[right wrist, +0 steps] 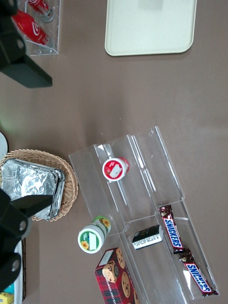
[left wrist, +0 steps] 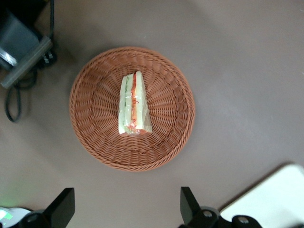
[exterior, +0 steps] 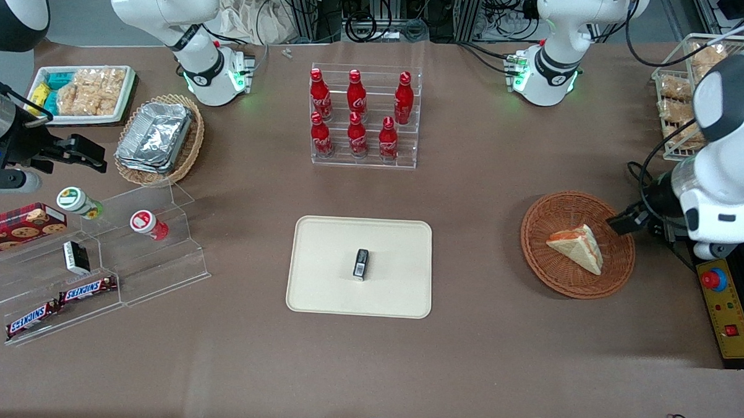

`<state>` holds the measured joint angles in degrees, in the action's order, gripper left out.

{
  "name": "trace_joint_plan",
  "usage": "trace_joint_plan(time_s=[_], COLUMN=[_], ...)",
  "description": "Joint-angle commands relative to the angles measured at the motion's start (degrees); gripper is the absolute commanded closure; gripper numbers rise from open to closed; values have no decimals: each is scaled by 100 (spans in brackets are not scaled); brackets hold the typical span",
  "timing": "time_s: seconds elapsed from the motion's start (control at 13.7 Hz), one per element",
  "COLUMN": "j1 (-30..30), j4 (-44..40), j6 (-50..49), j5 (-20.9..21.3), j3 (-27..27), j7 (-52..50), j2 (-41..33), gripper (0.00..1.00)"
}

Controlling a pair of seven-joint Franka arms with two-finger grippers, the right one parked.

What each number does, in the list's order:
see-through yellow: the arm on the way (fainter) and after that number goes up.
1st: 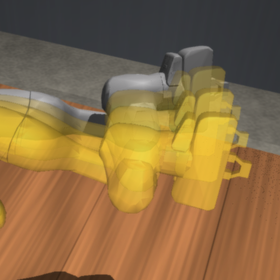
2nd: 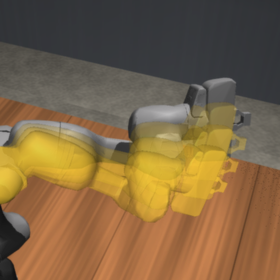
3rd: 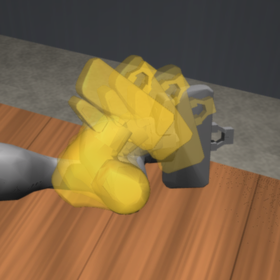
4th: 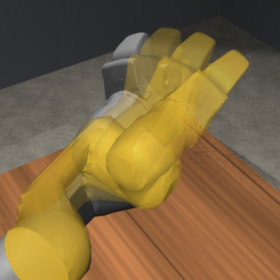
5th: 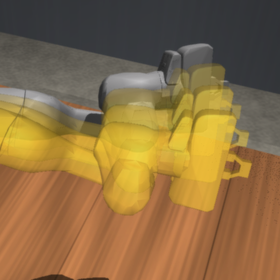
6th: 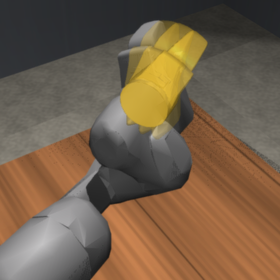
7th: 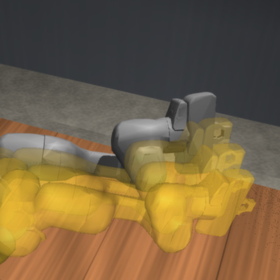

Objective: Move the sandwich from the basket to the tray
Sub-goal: 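Lower the left gripper and grasp the wrapped sandwich in the basket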

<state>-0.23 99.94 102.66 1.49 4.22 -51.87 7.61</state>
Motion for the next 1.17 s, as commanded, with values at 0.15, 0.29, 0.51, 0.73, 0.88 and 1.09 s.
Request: trace_joint_plan(time_s=[0.15, 0.29, 0.51, 0.73, 0.88, 1.09], j1=[-3, -3, -3, -3, -3, -3], j4=[1481, 2132, 2398, 2434, 2434, 2425], j6=[1394, 2272, 3057, 3462, 3637, 3805], j5=[79, 79, 79, 79, 79, 79], j3=[-105, -307, -369, -378, -448, -466], j7=[-999, -1062, -1070, -1070, -1070, -1070], j2=[-111, -67, 362, 828, 1023, 1164], gripper=[0, 0, 0, 0, 0, 51])
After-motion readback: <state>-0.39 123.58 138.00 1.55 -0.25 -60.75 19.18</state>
